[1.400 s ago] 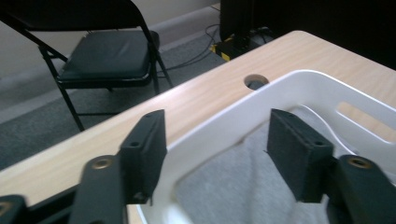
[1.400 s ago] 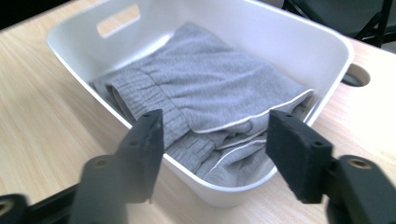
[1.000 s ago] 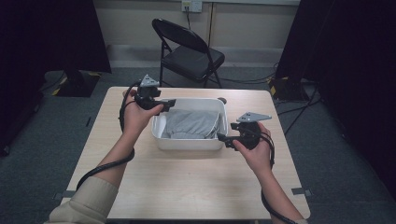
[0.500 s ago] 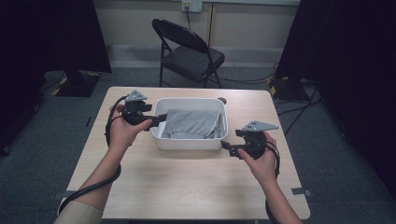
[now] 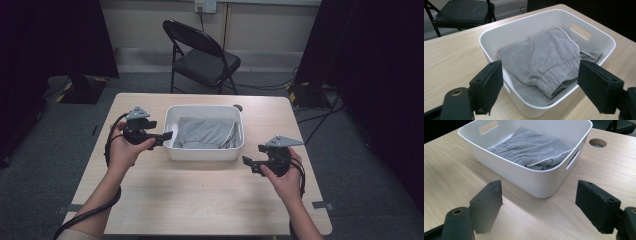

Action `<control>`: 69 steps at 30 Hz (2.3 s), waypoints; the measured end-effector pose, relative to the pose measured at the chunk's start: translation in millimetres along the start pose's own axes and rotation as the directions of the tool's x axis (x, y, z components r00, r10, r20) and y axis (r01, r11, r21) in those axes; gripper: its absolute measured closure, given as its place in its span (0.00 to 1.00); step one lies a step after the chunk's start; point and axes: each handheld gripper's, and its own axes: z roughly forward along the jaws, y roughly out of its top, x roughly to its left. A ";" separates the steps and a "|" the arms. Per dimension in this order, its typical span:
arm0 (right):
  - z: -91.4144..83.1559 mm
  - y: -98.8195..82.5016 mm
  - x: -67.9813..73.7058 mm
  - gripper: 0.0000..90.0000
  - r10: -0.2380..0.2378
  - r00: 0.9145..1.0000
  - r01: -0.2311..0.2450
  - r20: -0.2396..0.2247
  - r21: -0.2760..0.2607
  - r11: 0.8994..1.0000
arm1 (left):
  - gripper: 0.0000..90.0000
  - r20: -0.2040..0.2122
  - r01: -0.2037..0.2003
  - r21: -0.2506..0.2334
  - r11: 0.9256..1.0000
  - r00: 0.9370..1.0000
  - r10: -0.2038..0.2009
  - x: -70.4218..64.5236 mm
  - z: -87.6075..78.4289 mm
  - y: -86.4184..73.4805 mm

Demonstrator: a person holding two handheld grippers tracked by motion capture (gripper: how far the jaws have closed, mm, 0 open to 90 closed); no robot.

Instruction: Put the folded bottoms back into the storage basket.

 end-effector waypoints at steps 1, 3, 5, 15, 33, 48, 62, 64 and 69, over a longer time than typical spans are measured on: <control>-0.3 -1.0 -0.2 0.23 -0.001 1.000 0.001 -0.001 0.001 1.000 | 0.23 -0.004 0.002 -0.004 1.000 1.000 -0.002 1.0 -2.2 -2.5; -0.7 -2.1 -0.5 0.23 -0.005 1.000 0.005 0.001 0.004 1.000 | 0.23 -0.003 0.004 -0.005 1.000 1.000 -0.004 1.2 -3.2 -3.8; -1.4 -5.2 -1.6 0.23 -0.001 1.000 0.001 0.000 0.005 1.000 | 0.22 -0.002 0.004 -0.004 1.000 1.000 -0.004 1.2 -5.0 -6.8; -1.7 -14.1 -5.1 0.22 0.009 1.000 -0.009 0.000 0.014 1.000 | 0.22 0.007 0.013 0.006 1.000 1.000 -0.013 3.8 -12.8 -24.2; -7.0 -25.0 -10.7 0.21 0.011 1.000 -0.010 -0.005 0.031 0.999 | 0.17 0.006 0.023 0.025 0.999 1.000 -0.024 8.1 -22.9 -46.0; -14.1 -35.8 -15.9 0.19 0.023 1.000 -0.022 -0.012 0.031 0.999 | 0.17 0.003 0.040 0.048 0.998 0.999 -0.040 12.4 -32.0 -71.4; -17.7 -47.1 -20.1 0.18 0.038 0.999 -0.038 -0.013 0.047 0.998 | 0.18 -0.002 0.053 0.079 0.995 0.999 -0.053 19.8 -36.7 -100.4; -18.1 -47.9 -20.8 0.18 0.033 0.999 -0.033 -0.012 0.047 0.998 | 0.18 0.001 0.048 0.084 0.995 0.999 -0.048 20.0 -37.1 -102.0; -20.7 -54.5 -23.8 0.18 0.045 0.999 -0.044 -0.007 0.057 0.997 | 0.18 0.012 0.042 0.097 0.994 0.999 -0.043 19.7 -38.9 -115.3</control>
